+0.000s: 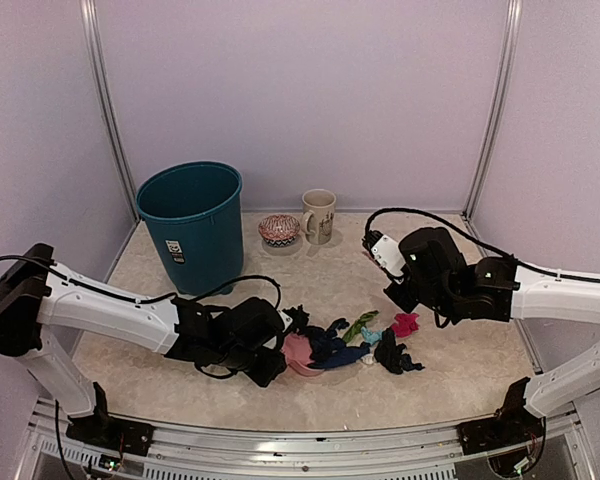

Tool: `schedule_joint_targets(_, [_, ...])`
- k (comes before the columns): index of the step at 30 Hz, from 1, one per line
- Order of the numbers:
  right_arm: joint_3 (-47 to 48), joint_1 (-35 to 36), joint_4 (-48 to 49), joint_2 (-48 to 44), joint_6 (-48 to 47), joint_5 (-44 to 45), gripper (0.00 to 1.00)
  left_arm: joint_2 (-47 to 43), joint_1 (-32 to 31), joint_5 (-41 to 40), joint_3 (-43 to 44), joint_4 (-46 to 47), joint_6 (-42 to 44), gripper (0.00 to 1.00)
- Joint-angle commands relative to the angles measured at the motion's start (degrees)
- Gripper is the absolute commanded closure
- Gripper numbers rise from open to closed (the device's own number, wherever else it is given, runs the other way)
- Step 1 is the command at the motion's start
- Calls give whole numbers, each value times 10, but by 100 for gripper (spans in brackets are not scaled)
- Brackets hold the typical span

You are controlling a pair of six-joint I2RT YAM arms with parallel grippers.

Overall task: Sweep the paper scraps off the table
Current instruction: Sweep the paper scraps into the dustpan.

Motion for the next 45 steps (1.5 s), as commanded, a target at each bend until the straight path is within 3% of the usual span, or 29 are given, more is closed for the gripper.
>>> schedule_joint_targets(1, [-1,-19,-78,-4,96,66,100,-12,-12,6,-1,-25,2,100])
schedule_joint_targets(8, [11,-44,-153,14,189,62,100,-8,-20,8,10,-28,17,100])
schedule_joint_targets(15, [36,-46,-243,33,273,4,100,-10,-29,26,16,-33,24,100])
schedule_joint_targets(22, [24,-38,-212,54,278,-103,100,6,-29,41,31,-34,26,100])
schedule_joint_targets(45, [123,69,-136,172,241,-234,100,47,-13,40,42,-26,32,100])
